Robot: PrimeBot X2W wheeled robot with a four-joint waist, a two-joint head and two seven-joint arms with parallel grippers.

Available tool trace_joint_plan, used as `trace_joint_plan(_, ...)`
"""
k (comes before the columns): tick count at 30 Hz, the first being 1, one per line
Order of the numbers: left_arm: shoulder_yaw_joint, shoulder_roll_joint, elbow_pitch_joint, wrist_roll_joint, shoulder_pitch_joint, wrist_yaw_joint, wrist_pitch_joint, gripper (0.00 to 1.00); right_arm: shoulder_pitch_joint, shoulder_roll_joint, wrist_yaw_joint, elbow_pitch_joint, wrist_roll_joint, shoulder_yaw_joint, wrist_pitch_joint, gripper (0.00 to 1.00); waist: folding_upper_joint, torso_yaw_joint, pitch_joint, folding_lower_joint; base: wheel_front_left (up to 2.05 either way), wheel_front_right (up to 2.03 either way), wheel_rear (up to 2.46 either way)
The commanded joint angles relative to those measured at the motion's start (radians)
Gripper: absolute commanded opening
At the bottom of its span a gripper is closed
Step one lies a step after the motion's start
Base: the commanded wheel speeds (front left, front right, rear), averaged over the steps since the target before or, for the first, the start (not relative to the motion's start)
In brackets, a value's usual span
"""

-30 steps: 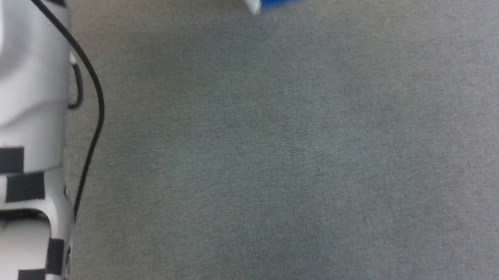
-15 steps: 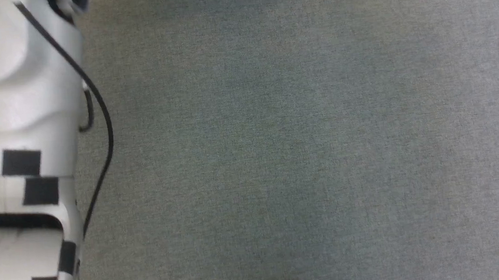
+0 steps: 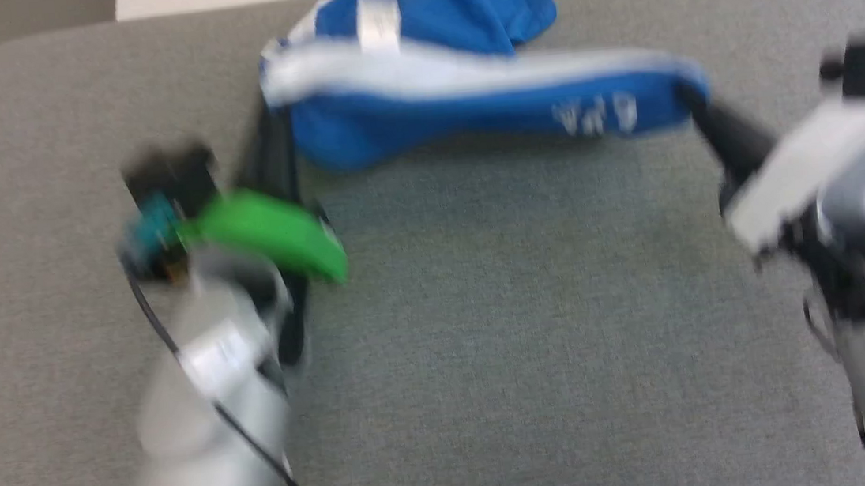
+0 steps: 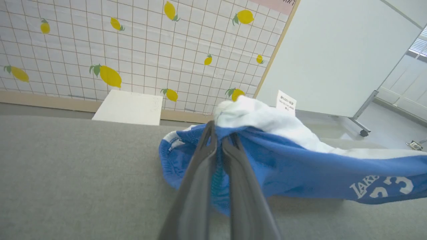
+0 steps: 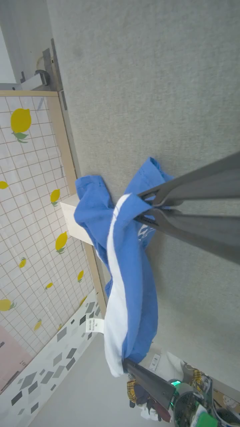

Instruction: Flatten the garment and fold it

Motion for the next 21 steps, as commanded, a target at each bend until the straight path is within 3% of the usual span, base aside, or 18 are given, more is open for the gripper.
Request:
trace_joint_plan(1,-0.011,-0.011,-0.031,-0.017,0.093,0.004,-0.009,0.00,0.089,-0.011,-0.001,-0.026,0.011,-0.007,0.020,0.00,-0.0001,0.037,-0.105,0.0001,0.00,0.00,0.00)
trace_joint_plan(10,-0.044,-0.034,-0.137,-0.085,0.476,0.060,0.017,0.00,0.526,0.002,-0.001,-0.205,0.043,-0.076,0.197,0.00,-0.0001,0.068,-0.204,0.0001,0.00,0.00,0.00)
trace_joint_plan(21,0.015,0.054,-0.282,-0.126,0.741,0.191,0.153,0.00,0.866,0.011,-0.001,-0.441,0.097,-0.188,0.577,0.00,-0.0001,0.071,-0.250,0.0001,0.00,0.00,0.00)
